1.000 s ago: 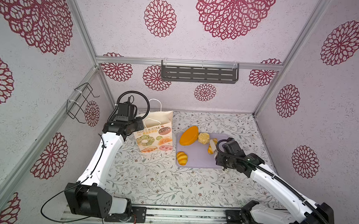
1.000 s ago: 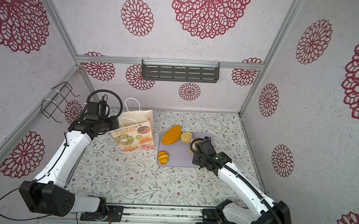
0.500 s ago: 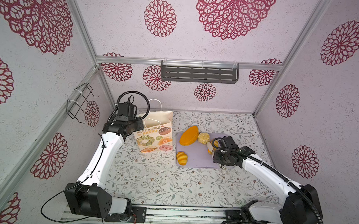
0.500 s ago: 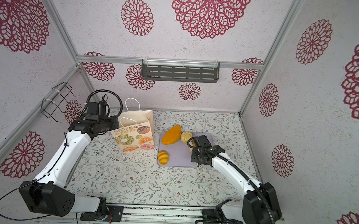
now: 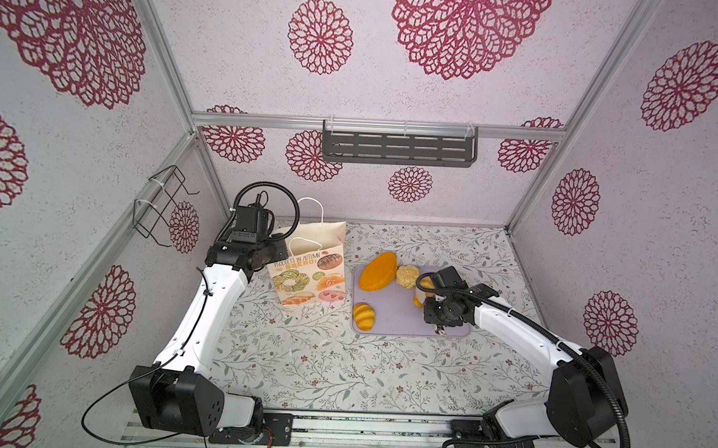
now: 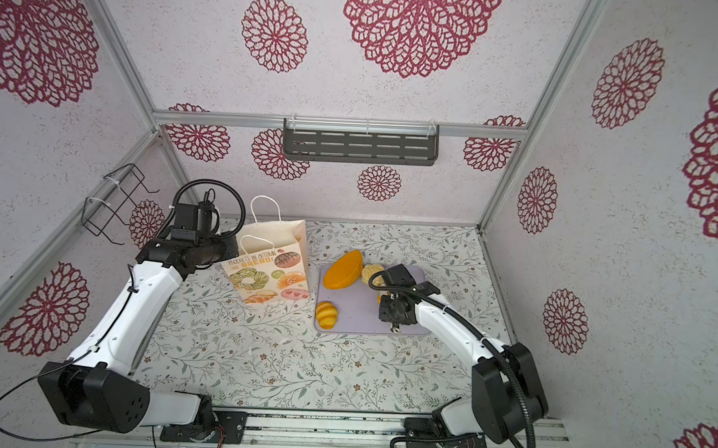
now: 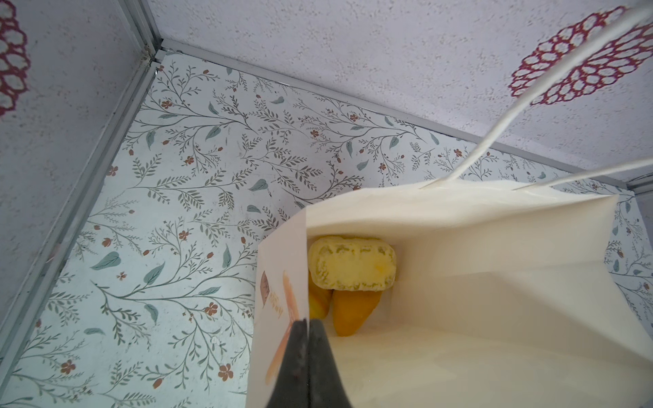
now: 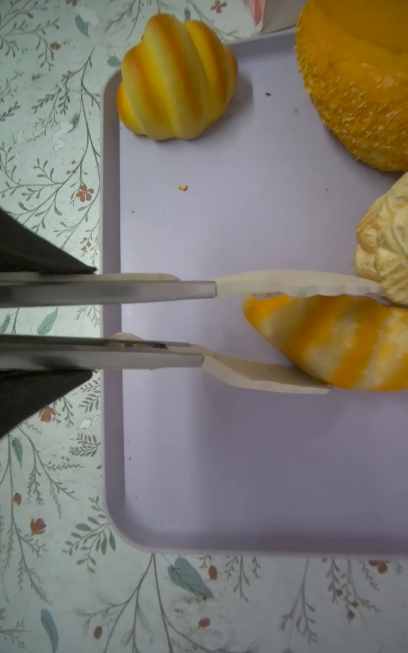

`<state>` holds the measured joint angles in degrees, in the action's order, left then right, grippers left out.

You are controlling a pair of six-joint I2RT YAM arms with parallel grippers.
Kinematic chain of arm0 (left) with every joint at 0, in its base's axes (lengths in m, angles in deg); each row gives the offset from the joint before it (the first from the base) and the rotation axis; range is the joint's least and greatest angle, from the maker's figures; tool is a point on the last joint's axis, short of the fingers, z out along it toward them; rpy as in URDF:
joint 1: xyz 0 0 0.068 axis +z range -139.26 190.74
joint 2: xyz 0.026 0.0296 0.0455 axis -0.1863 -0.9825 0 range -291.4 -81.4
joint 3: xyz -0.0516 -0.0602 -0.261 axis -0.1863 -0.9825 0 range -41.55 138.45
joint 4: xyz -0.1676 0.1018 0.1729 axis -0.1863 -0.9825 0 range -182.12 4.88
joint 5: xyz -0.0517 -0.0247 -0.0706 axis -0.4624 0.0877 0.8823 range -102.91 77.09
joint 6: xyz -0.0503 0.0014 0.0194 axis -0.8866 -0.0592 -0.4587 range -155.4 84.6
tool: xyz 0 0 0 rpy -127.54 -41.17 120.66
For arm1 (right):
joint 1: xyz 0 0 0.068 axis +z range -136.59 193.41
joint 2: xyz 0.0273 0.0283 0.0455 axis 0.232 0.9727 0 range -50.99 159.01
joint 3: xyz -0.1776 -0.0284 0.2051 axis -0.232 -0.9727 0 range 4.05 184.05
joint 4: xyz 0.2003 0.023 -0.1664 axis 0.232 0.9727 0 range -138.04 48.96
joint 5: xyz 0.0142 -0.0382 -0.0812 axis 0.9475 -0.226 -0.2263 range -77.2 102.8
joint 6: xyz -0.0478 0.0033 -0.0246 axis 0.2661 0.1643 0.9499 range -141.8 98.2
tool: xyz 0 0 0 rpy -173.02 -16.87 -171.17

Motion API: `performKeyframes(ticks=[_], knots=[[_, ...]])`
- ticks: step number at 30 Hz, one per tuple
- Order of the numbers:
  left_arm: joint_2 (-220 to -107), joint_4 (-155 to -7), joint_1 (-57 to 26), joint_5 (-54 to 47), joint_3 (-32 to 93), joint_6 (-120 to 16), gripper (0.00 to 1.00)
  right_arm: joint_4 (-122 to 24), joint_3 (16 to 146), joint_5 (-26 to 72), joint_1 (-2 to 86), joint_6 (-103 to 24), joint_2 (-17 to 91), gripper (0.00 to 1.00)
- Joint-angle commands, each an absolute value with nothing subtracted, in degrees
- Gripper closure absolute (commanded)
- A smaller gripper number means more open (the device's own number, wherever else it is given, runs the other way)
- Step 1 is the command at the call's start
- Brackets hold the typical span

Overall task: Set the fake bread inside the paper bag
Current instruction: 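Lower the right tongs onto the long striped roll and squeeze, then lift the striped roll with the right tongs off the tray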

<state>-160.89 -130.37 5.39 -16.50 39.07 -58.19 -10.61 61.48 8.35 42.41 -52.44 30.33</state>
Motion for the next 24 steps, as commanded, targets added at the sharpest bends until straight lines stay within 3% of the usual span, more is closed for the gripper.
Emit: performKeyframes(ticks=[1,12,24], knots=[[-159.82,-128.93,5.71,-16.24,38.98,-58.36,1.00,-9.72,63.55,6.96,41.95,-50.74,30.48,0.70],[-159.89,-128.89,5.71,-16.25,39.04,-58.29,1.00,-8.59,63.62,7.52,41.85,-51.07,28.16,0.87],[-159.84,-128.86,5.74,-15.91,39.04,-58.43,1.00,-10.71,60.97,9.82,41.78,-53.53,20.23,0.92]])
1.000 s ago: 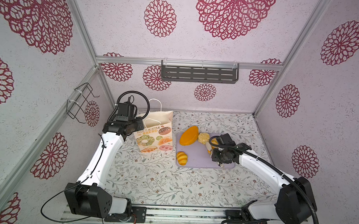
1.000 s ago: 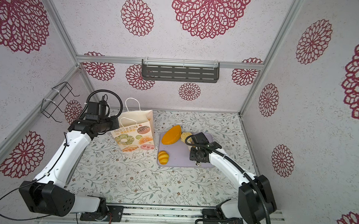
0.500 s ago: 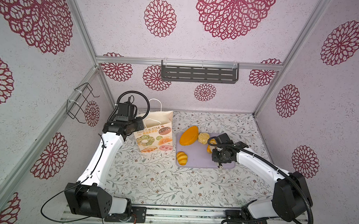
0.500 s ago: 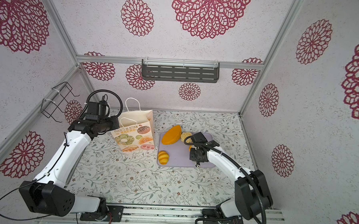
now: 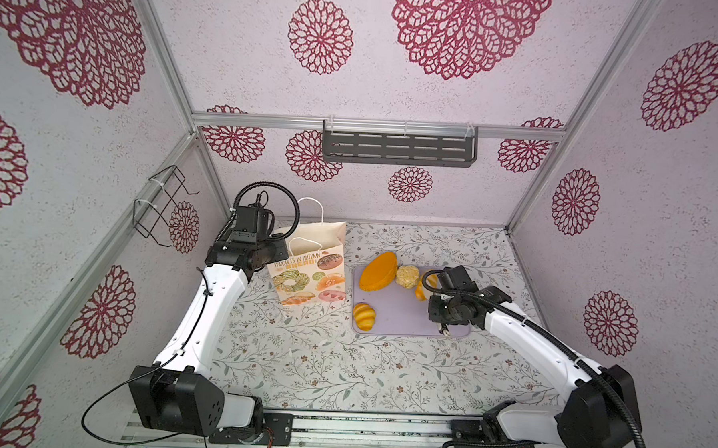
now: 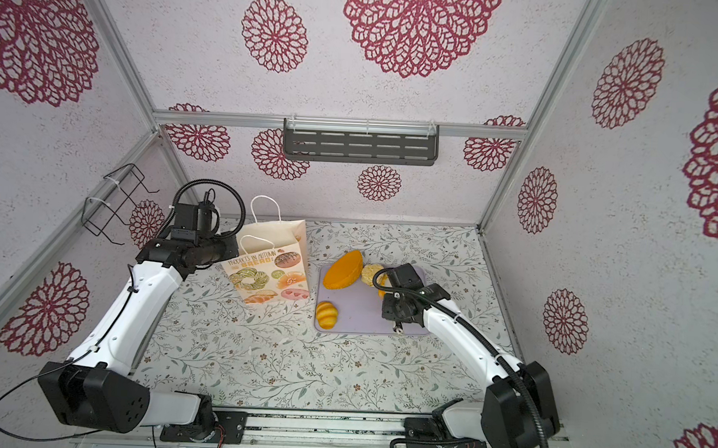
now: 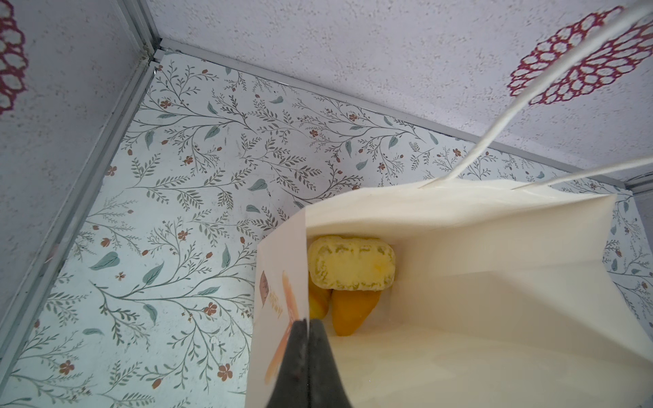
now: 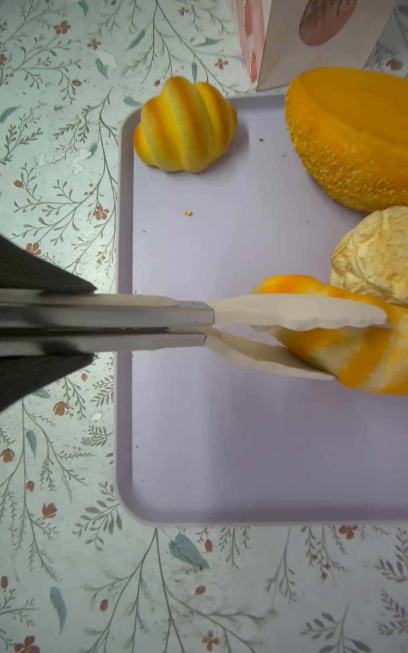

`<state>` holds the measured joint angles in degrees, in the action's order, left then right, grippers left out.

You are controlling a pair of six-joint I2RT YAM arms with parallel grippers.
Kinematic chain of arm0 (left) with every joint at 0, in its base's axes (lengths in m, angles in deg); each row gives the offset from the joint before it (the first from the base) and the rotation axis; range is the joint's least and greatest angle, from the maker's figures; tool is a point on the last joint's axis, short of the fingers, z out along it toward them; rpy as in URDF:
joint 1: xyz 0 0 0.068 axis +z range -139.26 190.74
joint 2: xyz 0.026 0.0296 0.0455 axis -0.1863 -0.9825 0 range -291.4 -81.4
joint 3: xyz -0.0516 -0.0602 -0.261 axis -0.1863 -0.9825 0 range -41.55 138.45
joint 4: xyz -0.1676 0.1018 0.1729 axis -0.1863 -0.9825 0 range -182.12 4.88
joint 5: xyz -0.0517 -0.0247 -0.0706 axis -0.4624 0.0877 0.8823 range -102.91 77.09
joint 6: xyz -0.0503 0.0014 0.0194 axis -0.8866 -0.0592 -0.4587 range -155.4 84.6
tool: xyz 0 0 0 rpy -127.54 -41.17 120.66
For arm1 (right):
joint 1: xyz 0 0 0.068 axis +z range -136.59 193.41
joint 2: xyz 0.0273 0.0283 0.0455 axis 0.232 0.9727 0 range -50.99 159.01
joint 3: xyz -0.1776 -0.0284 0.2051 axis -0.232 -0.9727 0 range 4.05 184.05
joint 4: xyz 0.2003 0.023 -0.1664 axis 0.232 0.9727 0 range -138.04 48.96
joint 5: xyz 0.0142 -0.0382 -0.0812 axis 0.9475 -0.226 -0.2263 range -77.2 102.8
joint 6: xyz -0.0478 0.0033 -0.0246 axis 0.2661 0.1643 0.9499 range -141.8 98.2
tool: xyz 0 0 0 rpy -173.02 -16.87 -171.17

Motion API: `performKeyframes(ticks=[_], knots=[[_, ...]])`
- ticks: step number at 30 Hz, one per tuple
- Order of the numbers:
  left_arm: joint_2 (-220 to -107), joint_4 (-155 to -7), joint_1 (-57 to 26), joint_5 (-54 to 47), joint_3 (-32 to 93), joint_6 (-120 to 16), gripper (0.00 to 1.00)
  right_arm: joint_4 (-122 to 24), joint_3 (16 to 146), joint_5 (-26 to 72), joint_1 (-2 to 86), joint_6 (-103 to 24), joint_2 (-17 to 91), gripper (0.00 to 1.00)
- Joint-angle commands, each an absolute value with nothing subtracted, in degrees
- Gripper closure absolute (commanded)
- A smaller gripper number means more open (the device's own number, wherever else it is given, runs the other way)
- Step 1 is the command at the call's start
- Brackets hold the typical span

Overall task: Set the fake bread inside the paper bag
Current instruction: 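Lift the striped roll with the right tongs off the tray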

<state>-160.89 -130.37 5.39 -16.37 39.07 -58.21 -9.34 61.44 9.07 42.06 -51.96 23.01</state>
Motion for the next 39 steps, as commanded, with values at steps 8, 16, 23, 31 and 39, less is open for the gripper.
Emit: performKeyframes(ticks=[8,16,23,31,39], knots=[[-159.79,-128.82,5.73,-16.11,38.98,-58.52,1.00,-13.13,59.47,11.23,41.76,-54.67,16.66,0.94],[-158.92,-128.29,5.77,-17.52,38.38,-58.36,1.00,-15.17,59.19,12.28,41.73,-55.05,14.57,0.99],[-158.74,-127.99,5.67,-16.77,38.25,-58.45,1.00,-21.22,57.02,13.85,41.72,-56.43,10.18,1.00],[-159.31,-128.29,5.75,-16.34,38.44,-58.50,1.00,-24.72,56.93,14.91,41.73,-57.36,7.52,1.00],[-158.92,-128.12,5.72,-16.52,38.34,-58.58,1.00,-27.52,55.23,16.50,41.75,-58.38,5.66,1.00]])
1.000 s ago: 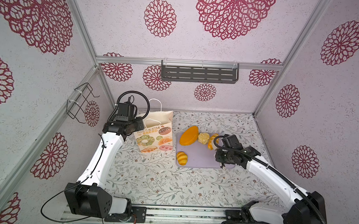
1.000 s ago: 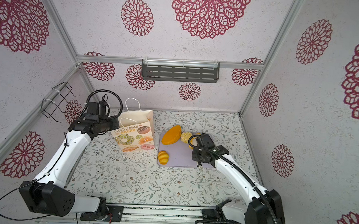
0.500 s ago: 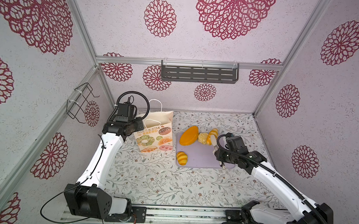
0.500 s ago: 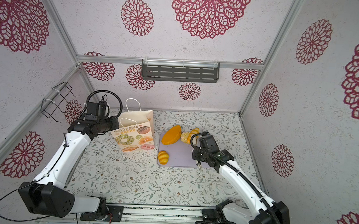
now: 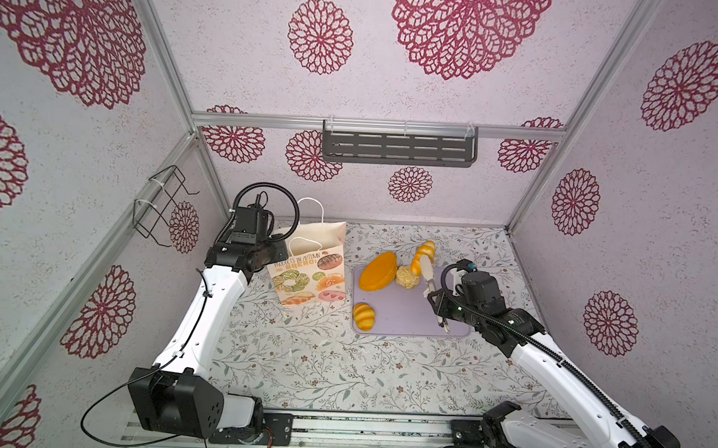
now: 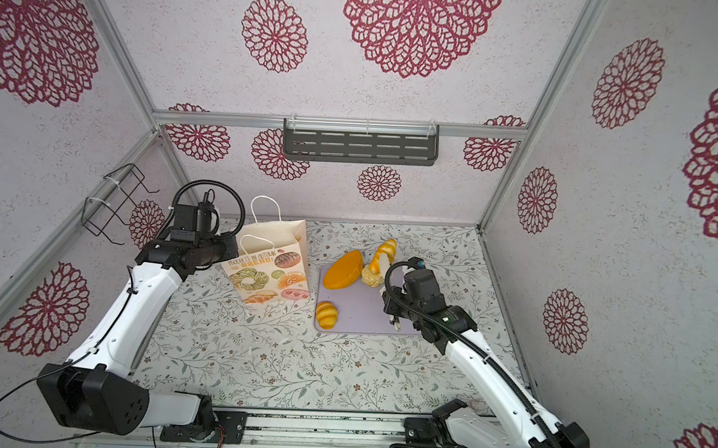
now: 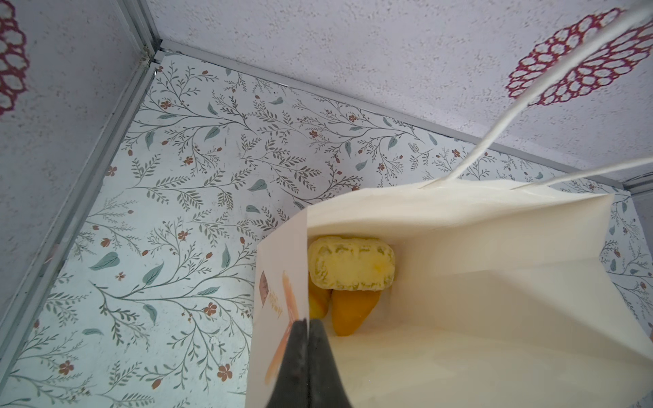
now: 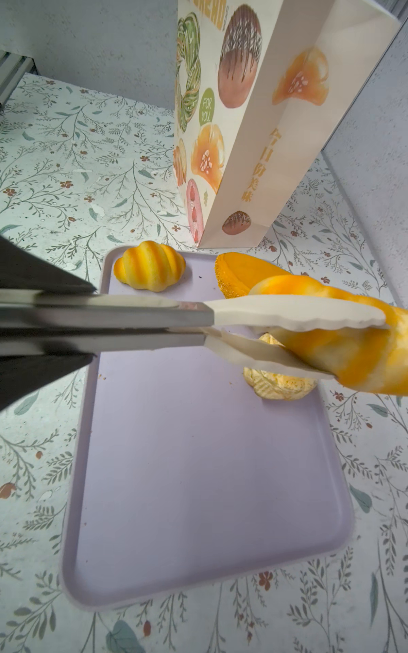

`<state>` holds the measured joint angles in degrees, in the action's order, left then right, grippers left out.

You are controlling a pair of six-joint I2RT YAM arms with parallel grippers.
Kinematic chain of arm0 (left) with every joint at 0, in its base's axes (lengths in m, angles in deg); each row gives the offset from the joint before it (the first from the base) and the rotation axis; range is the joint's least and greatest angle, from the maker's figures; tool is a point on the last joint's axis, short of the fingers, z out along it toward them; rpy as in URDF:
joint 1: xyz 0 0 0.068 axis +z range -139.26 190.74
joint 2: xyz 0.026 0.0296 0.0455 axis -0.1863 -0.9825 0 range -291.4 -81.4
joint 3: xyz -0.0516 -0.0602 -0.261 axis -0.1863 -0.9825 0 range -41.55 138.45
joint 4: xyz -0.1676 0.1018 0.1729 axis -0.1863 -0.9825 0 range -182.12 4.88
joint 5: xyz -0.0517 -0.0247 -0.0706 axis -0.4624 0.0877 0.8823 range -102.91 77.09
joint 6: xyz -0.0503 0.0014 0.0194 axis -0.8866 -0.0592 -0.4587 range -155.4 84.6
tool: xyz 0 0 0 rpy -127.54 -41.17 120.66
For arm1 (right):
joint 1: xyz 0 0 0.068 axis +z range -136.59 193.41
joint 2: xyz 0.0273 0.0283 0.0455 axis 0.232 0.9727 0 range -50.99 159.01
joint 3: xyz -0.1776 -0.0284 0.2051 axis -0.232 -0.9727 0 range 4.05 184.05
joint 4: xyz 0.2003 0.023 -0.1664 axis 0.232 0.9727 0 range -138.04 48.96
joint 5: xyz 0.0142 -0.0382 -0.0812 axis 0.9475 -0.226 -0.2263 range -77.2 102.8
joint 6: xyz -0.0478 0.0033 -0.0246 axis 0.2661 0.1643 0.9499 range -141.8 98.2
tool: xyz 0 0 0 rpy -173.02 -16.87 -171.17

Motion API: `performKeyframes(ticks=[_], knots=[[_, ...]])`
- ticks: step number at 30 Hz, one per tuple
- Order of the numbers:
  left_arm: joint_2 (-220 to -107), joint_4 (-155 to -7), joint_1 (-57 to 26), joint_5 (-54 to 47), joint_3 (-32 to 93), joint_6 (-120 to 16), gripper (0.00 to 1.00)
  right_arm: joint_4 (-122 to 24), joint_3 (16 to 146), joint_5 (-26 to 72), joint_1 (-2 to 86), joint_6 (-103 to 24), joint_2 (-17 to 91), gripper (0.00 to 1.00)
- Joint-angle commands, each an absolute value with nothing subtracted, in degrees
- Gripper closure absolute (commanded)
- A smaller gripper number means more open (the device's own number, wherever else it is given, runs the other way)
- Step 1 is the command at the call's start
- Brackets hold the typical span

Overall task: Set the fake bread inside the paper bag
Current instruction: 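Lift the striped roll with the right tongs off the tray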

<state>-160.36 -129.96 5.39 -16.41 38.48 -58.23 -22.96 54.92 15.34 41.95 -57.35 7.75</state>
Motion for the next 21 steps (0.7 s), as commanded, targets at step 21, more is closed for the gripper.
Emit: performKeyframes(ticks=[21], knots=[[-159.19,-128.45,5.73,-17.74,38.33,-58.38,1.00,-35.43,56.51,21.15,42.26,-59.69,4.63,1.00]])
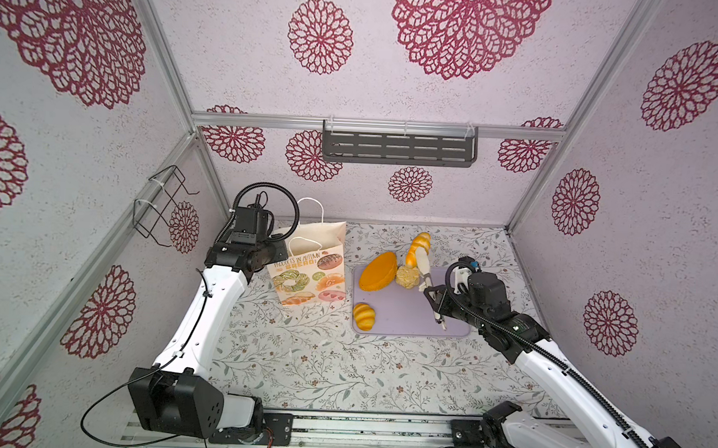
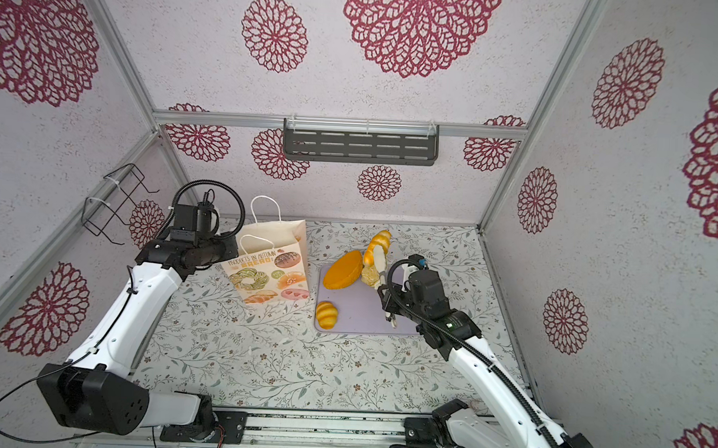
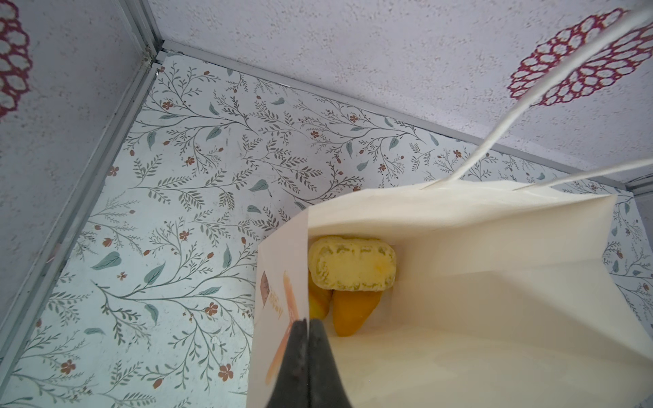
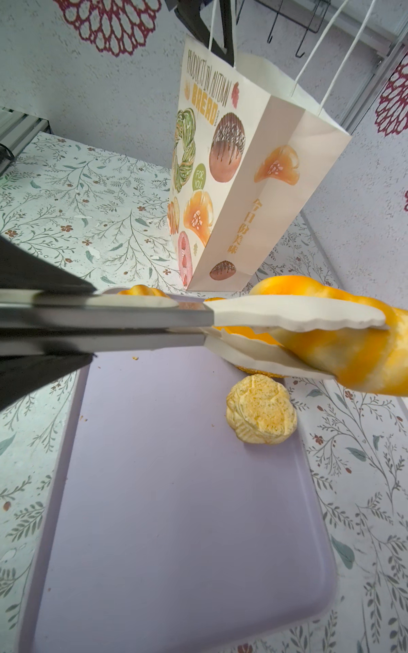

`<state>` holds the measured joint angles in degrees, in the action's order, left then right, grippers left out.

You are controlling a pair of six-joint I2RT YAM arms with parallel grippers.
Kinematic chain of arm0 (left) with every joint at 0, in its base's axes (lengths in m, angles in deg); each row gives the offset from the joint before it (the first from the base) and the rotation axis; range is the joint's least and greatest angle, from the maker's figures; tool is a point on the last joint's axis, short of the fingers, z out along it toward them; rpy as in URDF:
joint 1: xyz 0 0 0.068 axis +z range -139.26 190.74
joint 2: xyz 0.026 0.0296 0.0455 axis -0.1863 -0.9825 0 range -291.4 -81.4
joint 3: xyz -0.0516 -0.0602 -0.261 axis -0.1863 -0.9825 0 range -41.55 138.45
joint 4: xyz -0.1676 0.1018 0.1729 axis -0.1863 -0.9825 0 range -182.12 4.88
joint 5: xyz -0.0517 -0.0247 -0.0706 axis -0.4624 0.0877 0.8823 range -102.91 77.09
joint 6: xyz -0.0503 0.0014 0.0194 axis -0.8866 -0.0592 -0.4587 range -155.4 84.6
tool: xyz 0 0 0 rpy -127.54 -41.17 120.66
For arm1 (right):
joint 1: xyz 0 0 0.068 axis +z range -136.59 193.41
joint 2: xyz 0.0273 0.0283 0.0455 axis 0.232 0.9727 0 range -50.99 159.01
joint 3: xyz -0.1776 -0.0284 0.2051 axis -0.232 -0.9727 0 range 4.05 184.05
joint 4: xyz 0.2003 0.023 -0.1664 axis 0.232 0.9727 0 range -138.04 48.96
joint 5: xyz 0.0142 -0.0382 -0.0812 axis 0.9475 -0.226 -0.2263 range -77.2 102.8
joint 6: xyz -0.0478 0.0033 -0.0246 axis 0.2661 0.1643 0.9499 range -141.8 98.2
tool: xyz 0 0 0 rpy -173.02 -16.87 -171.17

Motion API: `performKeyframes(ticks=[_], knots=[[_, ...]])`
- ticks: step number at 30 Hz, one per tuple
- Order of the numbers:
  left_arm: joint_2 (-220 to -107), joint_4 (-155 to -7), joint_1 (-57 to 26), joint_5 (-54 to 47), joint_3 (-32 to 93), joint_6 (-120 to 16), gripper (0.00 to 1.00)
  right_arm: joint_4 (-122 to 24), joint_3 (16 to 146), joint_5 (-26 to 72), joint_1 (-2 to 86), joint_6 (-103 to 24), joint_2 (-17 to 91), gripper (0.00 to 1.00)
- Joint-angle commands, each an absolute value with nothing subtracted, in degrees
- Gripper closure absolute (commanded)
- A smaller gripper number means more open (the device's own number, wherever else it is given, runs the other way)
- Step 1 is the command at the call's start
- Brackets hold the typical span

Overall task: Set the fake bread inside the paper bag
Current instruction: 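Lift the striped roll with the right tongs off the tray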

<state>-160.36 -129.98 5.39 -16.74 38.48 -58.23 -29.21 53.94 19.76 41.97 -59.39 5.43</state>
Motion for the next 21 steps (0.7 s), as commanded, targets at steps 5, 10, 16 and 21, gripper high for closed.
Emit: performKeyframes(ticks=[5,10,16,21], knots=[[-158.92,-128.54,5.72,-18.35,38.28,-58.34,1.00,-36.47,58.73,22.03,43.74,-58.42,6.68,1.00],[-159.01,-128.27,5.73,-18.05,38.34,-58.30,1.00,-38.04,60.68,21.59,46.12,-57.16,7.58,1.00],[-158.79,-128.44,5.64,-18.09,38.29,-58.34,1.00,-39.54,64.35,19.50,51.26,-56.03,9.93,1.00],[-158.66,-128.53,5.55,-18.14,38.34,-58.34,1.00,-39.78,68.35,18.52,55.03,-54.92,12.42,1.00]])
